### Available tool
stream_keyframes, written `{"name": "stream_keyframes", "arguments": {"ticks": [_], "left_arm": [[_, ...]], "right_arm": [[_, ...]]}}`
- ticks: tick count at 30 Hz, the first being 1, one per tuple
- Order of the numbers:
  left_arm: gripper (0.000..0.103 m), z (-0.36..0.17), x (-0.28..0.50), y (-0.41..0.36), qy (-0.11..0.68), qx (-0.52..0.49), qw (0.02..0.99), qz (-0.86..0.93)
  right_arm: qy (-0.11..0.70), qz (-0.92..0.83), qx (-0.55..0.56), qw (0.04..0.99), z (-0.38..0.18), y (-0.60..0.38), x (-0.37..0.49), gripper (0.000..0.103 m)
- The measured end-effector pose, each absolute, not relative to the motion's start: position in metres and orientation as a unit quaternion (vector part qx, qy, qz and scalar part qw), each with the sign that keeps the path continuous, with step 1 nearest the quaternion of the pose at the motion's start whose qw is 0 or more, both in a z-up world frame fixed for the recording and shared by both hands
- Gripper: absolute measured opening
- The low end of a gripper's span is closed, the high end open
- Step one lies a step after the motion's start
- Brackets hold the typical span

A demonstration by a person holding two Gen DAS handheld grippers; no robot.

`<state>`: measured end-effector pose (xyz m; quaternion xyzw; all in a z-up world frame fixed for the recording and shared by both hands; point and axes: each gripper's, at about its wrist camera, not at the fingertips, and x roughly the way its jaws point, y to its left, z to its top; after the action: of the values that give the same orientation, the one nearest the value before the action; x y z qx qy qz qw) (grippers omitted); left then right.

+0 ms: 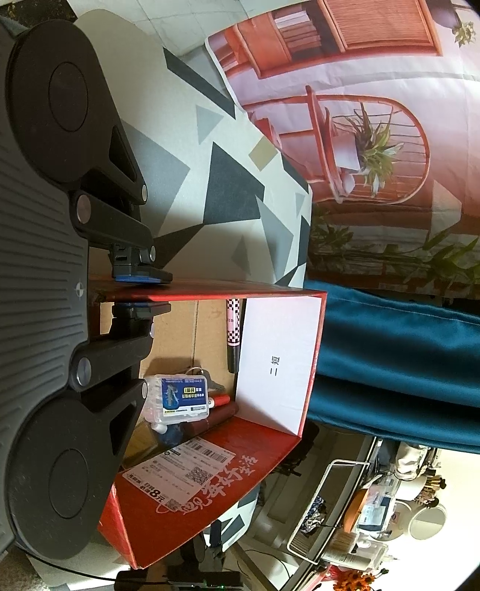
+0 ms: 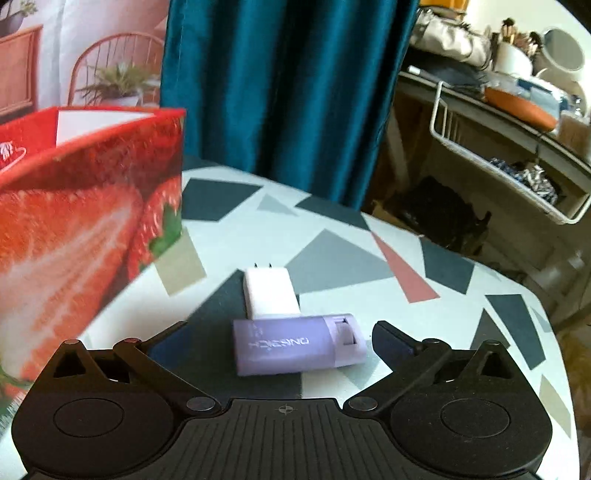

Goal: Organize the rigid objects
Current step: 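Return the right tool and grasp the lavender stick, then carry the lavender stick into the red box and release it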

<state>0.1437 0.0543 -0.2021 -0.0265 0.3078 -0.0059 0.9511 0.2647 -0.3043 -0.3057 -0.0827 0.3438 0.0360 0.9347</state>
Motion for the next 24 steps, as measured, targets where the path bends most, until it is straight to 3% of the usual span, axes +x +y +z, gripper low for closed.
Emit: {"name": "stream_keyframes", "arguments": {"ticks": [12, 16, 24], "left_arm": [[0.01, -0.201, 0.143, 0.052, 0.313, -0.018, 0.95, 0.003], [0.01, -0.201, 0.142, 0.051, 0.313, -0.019, 0.95, 0.002], [0.01, -0.201, 0.142, 0.052, 0.312, -0.022, 0.95, 0.0]], "right_arm": [[0.373, 0.013, -0.048, 0.926, -0.326, -0.322, 0.289, 0.102], [0.377, 0.022, -0.029, 0.926, -0.329, -0.317, 0.289, 0.092], [0.376, 0.004, -0.013, 0.926, -0.328, -0.307, 0.278, 0.09]]}}
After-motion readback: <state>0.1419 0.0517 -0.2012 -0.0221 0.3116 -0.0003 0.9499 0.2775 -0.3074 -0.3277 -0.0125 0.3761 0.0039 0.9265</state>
